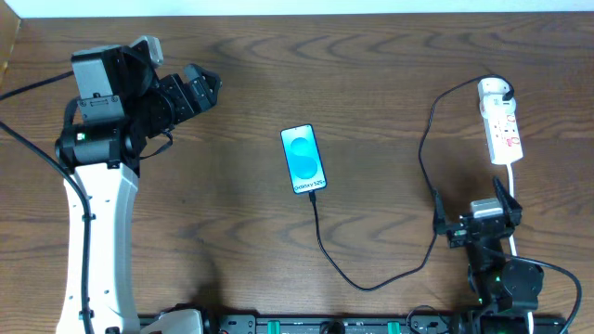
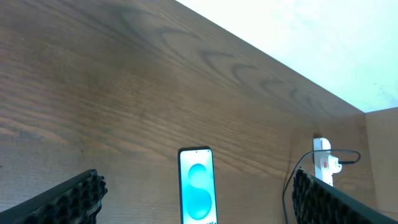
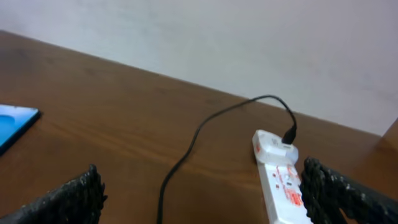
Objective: Plug charger to phone and switch on socket
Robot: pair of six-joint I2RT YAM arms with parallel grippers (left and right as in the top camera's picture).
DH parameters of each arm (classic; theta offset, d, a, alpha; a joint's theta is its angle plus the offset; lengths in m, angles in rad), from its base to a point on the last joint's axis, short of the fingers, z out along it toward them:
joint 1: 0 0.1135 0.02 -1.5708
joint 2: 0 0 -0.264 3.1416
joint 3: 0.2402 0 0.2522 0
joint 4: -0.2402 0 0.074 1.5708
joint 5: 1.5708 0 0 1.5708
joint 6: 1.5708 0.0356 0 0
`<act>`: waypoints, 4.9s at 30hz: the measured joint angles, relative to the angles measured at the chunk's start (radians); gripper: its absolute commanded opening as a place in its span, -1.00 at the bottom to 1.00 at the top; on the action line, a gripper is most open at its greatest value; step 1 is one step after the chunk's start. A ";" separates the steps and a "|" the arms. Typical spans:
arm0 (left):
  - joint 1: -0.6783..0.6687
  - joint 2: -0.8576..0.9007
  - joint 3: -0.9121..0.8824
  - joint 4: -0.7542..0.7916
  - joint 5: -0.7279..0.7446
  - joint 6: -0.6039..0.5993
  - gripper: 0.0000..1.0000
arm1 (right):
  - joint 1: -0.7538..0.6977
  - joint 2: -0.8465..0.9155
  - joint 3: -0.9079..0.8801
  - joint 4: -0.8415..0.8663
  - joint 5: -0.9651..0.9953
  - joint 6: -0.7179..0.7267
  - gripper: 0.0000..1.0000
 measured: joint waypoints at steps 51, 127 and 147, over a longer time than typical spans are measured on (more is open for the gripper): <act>-0.045 -0.159 -0.126 0.003 -0.233 0.237 0.96 | 0.000 -0.003 0.000 -0.006 -0.005 0.016 0.98; -0.192 -1.373 -1.320 0.582 -0.465 0.370 0.96 | 0.000 -0.008 -0.001 -0.006 -0.012 0.017 0.99; -0.192 -1.373 -1.320 0.582 -0.465 0.370 0.96 | 0.000 -0.008 -0.001 -0.006 -0.012 0.017 0.99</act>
